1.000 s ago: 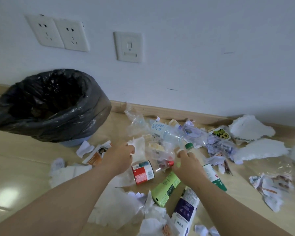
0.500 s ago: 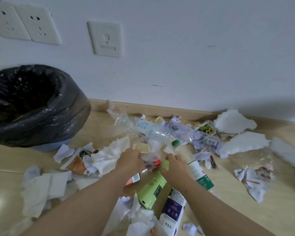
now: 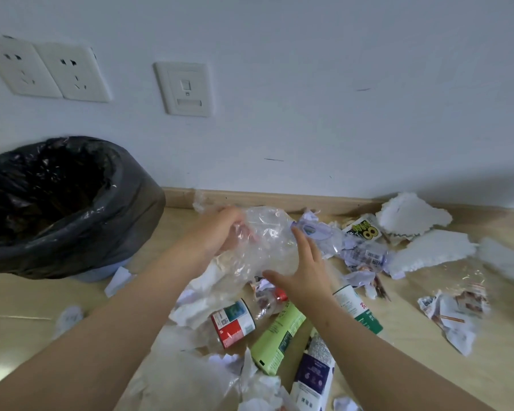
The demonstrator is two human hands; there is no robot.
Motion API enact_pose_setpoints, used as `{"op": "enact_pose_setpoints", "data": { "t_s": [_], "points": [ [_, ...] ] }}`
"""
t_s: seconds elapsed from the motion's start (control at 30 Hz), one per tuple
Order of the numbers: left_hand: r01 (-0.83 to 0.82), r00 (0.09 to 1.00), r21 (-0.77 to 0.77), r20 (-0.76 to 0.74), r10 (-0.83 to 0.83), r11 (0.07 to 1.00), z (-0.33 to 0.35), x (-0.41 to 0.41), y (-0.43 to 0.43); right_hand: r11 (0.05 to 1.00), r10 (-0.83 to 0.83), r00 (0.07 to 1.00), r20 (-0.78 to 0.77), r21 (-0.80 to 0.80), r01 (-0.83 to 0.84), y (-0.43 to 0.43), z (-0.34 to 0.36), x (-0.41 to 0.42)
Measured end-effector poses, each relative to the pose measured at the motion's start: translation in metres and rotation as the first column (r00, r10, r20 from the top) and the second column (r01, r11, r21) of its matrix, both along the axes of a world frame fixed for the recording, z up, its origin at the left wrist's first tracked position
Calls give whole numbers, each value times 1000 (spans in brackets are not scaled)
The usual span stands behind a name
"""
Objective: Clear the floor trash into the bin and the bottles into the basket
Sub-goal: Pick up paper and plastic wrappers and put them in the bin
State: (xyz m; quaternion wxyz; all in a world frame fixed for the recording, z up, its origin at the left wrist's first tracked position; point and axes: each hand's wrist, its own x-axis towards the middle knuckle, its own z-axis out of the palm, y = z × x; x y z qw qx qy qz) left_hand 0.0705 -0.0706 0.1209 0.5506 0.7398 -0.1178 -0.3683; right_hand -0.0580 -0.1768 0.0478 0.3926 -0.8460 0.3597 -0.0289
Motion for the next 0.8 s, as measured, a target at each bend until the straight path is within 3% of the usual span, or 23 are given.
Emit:
{"op": "enact_pose_setpoints", "data": {
  "t_s": [0.07,0.17,0.27,0.33,0.4,0.47,0.57,0.6,0.67,0.8],
  "points": [
    [-55,983,-130,-183,31,990,9,2,2,1000,-12,998,55,27,11,2,1,11],
    [-136,948,-261,-316,49,956,13,10,5,991,-62,993,105,128,48,7,1,18],
    [-203,918,-283,-389,81,938,13,19,8,928,-221,972,83,324,183,2,0,14],
    [-240,919,-244,-369,139,940,7,26,9,877,-351,935,46,366,312,-7,-6,9],
    [-220,954,-136,-236,184,966,-7,31,10,818,-482,876,-1,357,451,-18,-14,3],
    [-186,982,45,-11,187,982,-24,32,8,739,-588,808,-41,380,556,-25,-23,-2],
    [-135,972,287,225,70,948,-56,32,4,691,-614,779,-123,394,606,-26,-30,-8],
    [-46,954,405,287,-80,913,-68,34,3,694,-596,790,-143,405,596,-24,-31,-8],
    [132,865,646,296,-406,752,-90,40,-3,714,-539,824,-174,424,557,-21,-35,-6],
    [211,741,778,267,-616,591,-97,40,-16,789,-405,893,-197,418,450,-19,-37,1]
  ]
}}
